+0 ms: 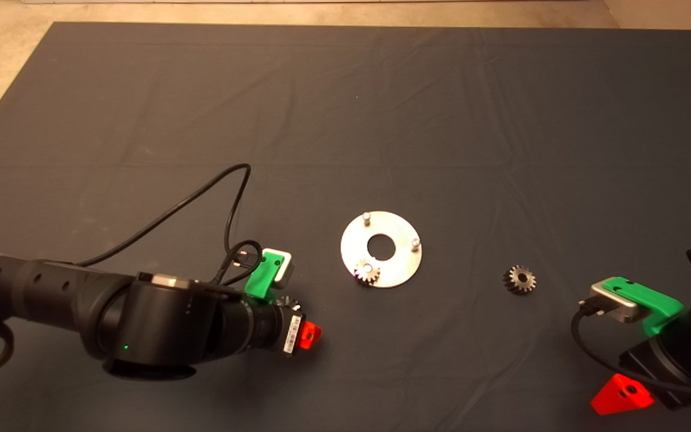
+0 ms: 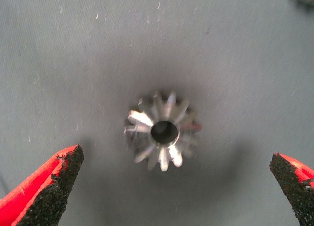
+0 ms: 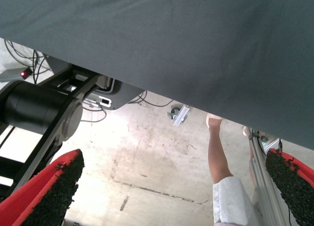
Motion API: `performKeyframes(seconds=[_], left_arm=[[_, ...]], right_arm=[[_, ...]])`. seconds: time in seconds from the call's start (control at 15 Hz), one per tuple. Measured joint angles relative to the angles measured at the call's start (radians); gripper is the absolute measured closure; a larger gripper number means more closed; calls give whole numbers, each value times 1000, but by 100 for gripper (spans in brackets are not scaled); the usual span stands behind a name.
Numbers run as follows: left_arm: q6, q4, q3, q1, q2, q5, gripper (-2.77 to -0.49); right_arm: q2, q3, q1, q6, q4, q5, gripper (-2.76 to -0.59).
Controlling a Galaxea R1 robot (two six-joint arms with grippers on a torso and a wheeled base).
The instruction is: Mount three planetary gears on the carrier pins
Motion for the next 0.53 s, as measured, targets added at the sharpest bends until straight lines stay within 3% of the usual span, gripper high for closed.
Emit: performKeyframes(seconds=[0.53], left_arm=[[4,22,-19,6,14,0,-275]], right_arm=[[0,0,0,0,39,0,-275]])
